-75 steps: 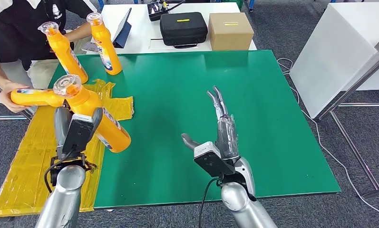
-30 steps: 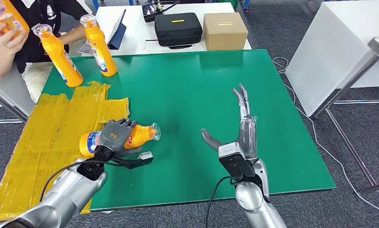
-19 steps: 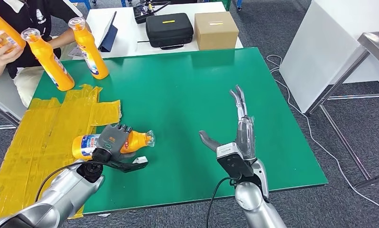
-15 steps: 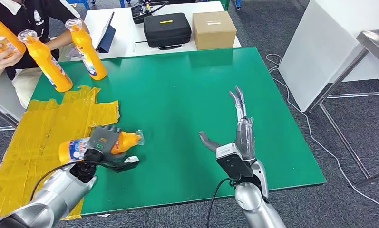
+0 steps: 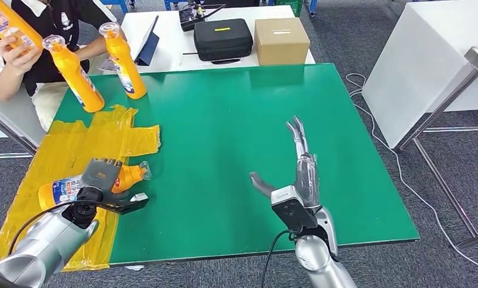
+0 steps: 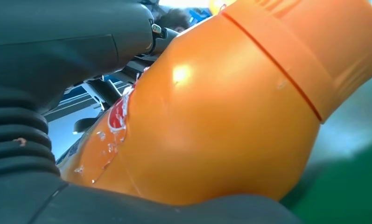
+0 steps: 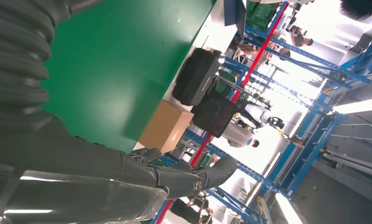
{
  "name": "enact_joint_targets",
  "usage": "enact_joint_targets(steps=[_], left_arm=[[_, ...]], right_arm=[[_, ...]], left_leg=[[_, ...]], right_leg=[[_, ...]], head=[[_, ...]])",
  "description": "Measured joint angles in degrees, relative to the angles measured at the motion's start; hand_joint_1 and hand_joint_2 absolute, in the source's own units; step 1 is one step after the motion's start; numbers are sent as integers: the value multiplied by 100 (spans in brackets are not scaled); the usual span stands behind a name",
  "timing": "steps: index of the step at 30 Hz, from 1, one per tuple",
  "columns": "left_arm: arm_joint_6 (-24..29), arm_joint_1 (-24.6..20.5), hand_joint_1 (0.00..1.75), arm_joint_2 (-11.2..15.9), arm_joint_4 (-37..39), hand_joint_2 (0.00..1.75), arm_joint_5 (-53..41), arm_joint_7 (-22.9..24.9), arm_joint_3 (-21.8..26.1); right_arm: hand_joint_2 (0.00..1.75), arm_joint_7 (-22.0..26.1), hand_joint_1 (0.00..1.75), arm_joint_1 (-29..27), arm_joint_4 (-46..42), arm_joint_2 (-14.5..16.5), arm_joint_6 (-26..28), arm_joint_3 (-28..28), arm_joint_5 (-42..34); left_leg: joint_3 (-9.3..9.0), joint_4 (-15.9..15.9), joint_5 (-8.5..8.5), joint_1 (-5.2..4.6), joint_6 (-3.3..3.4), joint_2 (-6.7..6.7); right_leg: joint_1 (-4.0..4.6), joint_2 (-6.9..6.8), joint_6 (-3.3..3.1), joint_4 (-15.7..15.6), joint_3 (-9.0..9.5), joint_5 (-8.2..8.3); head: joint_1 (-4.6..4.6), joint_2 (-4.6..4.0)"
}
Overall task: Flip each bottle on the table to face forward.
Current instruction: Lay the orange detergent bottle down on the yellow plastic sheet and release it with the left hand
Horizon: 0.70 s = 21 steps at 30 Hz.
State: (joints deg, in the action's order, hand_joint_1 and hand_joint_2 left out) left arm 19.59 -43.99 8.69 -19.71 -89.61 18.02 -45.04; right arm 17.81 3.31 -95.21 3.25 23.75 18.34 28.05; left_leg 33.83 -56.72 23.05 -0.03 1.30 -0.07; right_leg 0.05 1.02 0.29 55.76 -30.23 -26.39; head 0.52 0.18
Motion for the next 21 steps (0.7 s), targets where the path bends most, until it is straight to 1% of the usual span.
enact_joint_targets(steps=[6, 14, 21], left_arm=[[-276, -63, 175, 103, 25, 175, 2, 91, 2], [-496, -92, 175, 123, 37, 175, 15, 91, 5], [-545, -105, 175, 146, 72, 175, 17, 52, 28]], right_arm=[[175, 5, 0, -104, 0, 23, 1, -5, 4], [175, 17, 0, -218, 0, 32, -34, -20, 8], [175, 3, 0, -230, -3, 32, -54, -28, 8]], left_leg=[[-8, -1, -1, -5, -1, -5], [-19, -1, 0, -4, 0, -4], [-27, 0, 0, 2, 0, 1]], right_leg=[[-5, -6, 1, -1, 8, 1], [-4, -4, 0, -1, 17, 2], [0, 2, -1, 0, 23, 2]], head=[[-1, 1], [-1, 0], [-2, -1]])
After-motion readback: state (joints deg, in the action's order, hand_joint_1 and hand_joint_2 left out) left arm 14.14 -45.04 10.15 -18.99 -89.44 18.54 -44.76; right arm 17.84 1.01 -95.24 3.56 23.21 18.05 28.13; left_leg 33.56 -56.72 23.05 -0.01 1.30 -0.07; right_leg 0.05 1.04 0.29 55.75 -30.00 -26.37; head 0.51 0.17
